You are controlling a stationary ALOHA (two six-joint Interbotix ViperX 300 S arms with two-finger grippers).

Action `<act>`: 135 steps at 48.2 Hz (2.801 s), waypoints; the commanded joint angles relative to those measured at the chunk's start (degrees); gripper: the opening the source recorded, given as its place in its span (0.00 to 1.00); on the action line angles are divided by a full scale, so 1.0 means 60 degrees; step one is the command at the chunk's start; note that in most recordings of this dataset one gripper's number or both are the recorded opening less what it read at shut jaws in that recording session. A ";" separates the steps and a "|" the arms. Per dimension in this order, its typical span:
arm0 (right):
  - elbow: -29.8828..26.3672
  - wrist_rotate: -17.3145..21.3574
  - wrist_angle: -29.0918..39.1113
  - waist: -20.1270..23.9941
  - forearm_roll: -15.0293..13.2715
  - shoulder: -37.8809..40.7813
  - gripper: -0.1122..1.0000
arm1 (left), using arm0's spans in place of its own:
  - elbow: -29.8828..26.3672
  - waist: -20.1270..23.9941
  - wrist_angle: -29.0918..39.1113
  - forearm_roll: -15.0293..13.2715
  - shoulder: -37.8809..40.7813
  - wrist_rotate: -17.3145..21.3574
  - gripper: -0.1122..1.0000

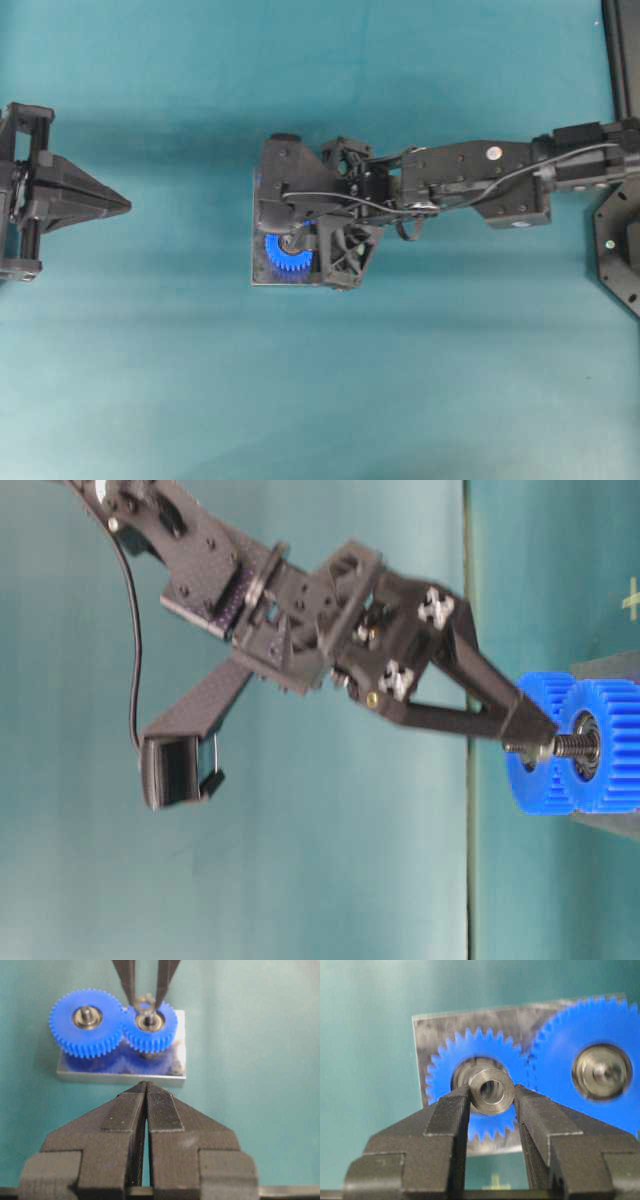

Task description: Insert the washer onto the shaft.

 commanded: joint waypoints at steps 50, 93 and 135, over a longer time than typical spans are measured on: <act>-0.0498 -0.0029 0.0293 0.0132 -0.0015 0.0000 0.38 | -0.0088 0.0015 -0.0044 0.0029 -0.0015 -0.0029 0.11; -0.0586 0.0000 0.0732 0.0117 0.0000 0.0059 0.39 | 0.0000 0.0015 -0.0044 0.0029 -0.0044 -0.0044 0.11; -0.0059 -0.0044 0.0762 -0.0264 -0.0234 -0.1641 0.68 | 0.0073 0.0015 -0.0044 0.0029 -0.0117 -0.0015 0.11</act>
